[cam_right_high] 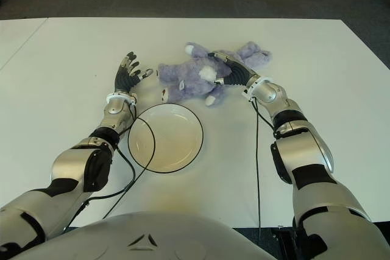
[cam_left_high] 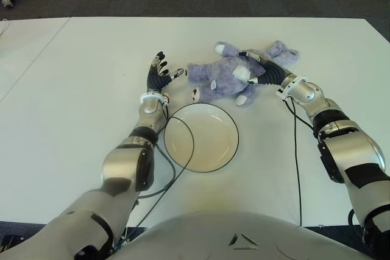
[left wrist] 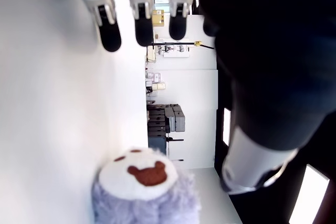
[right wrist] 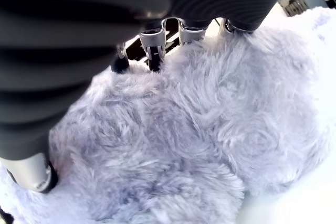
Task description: Put the doll into the plate.
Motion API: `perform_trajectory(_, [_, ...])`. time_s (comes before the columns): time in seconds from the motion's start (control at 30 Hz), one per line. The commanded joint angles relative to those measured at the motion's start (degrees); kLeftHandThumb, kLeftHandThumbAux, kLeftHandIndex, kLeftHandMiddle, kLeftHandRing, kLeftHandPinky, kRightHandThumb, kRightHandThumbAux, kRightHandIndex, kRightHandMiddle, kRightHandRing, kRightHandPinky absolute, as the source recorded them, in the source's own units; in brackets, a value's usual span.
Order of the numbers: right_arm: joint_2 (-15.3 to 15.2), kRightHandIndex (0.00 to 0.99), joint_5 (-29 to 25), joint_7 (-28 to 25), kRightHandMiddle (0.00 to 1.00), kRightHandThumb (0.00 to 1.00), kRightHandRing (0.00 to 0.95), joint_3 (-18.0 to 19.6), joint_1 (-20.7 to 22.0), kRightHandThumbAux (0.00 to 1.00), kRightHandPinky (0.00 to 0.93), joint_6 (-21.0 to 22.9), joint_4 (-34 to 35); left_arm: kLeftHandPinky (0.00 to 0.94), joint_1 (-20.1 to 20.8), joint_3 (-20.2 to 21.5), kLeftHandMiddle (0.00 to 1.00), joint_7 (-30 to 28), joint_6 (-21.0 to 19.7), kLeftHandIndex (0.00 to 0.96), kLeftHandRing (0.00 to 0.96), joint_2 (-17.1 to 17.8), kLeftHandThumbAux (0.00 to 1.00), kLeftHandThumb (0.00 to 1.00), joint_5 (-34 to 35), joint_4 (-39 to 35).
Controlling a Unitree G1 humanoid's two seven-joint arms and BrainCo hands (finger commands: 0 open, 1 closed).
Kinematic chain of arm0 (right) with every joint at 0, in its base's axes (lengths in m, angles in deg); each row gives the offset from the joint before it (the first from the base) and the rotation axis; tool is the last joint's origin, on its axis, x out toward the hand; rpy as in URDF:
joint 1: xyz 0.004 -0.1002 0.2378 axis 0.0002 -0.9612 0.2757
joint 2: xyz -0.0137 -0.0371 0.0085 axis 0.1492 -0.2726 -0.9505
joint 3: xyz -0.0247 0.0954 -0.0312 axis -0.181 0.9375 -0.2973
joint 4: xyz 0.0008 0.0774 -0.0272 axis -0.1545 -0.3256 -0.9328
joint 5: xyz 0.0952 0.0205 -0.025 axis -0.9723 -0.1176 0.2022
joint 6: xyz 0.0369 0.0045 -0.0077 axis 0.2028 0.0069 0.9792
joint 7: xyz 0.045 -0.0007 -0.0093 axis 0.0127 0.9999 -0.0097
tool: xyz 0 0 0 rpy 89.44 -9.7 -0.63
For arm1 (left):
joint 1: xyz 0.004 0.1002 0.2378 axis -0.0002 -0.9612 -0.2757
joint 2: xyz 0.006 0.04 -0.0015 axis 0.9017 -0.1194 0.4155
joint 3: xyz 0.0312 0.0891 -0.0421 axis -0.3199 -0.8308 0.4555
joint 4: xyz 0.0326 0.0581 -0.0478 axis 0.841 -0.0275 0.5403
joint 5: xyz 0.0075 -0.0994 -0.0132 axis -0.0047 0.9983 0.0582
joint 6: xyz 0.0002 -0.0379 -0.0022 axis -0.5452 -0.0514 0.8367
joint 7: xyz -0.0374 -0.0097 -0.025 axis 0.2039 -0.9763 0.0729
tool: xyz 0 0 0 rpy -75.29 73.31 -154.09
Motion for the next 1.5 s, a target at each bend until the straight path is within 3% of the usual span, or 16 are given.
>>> perform_trajectory(0.03, [6.07,0.000,-1.24,-12.08,0.000,0.099,0.000,0.37,-6.12,0.542,0.013,5.99,-2.90,0.156,-7.10,0.21,0.094,-0.38,-5.75,0.057,0.108,-2.01,0.846,0.000,0.17,5.17])
perform_trajectory(0.27, [6.72,0.000,-3.55,-11.15,0.000,0.125,0.005,2.60,-6.94,0.608,0.067,4.72,-1.81,0.159,-7.15,0.28,0.095,-0.73,-5.92,0.062,0.108,-1.92,0.848,0.000,0.25,5.18])
perform_trajectory(0.63, [5.96,0.000,-2.91,-9.12,0.004,0.174,0.032,3.29,-6.91,0.720,0.098,5.31,-1.32,0.159,-7.12,0.40,0.095,-0.62,-5.50,0.065,0.110,-2.01,0.847,0.000,0.29,5.19])
perform_trajectory(0.87, [5.30,0.000,-1.94,-7.40,0.009,0.286,0.043,2.93,-6.63,0.758,0.090,5.40,-1.33,0.159,-6.96,0.36,0.097,-0.59,-5.71,0.071,0.111,-2.09,0.850,0.000,0.25,5.21])
perform_trajectory(0.9, [5.17,0.000,-1.70,-7.01,0.008,0.372,0.046,2.79,-6.56,0.775,0.082,5.45,-1.33,0.162,-6.92,0.35,0.102,-0.55,-5.74,0.071,0.114,-2.10,0.852,0.000,0.23,5.21])
perform_trajectory(1.07, [4.53,0.000,-0.41,-5.14,0.005,0.548,0.061,1.85,-6.24,0.796,0.105,5.66,-1.38,0.162,-6.92,0.14,0.102,-0.47,-5.56,0.062,0.114,-2.10,0.853,0.000,0.07,5.14])
perform_trajectory(1.1, [4.48,0.000,-0.21,-4.87,0.001,0.626,0.068,1.66,-6.17,0.801,0.198,5.76,-1.43,0.162,-6.89,0.15,0.101,-0.50,-5.62,0.061,0.113,-2.08,0.853,0.000,0.08,5.16])
perform_trajectory(1.17, [4.38,0.000,0.03,-4.53,0.000,0.686,0.072,1.39,-6.04,0.805,0.255,5.89,-1.51,0.161,-6.87,0.19,0.099,-0.59,-5.65,0.061,0.112,-2.07,0.854,0.000,0.14,5.16])
perform_trajectory(1.27, [4.01,0.000,0.12,-4.46,0.000,0.762,0.076,1.22,-5.86,0.804,0.314,6.02,-1.59,0.160,-6.85,0.22,0.097,-0.66,-5.64,0.061,0.111,-2.10,0.855,0.000,0.20,5.14])
perform_trajectory(1.33, [3.67,0.000,0.02,-4.73,0.000,0.912,0.061,1.18,-5.71,0.799,0.301,6.15,-1.61,0.160,-6.81,0.23,0.096,-0.63,-5.74,0.067,0.109,-2.09,0.857,0.000,0.20,5.15])
perform_trajectory(1.4, [3.30,0.000,-0.14,-5.44,0.000,0.985,0.047,1.19,-5.47,0.799,0.339,6.61,-1.66,0.156,-6.80,0.31,0.092,-0.72,-5.85,0.066,0.107,-2.08,0.853,0.000,0.27,5.17])
perform_trajectory(1.5, [3.11,0.000,-0.24,-6.05,0.000,0.999,0.034,1.13,-5.24,0.805,0.339,7.31,-1.73,0.153,-6.82,0.40,0.088,-0.91,-5.79,0.066,0.104,-2.00,0.850,0.000,0.35,5.17])
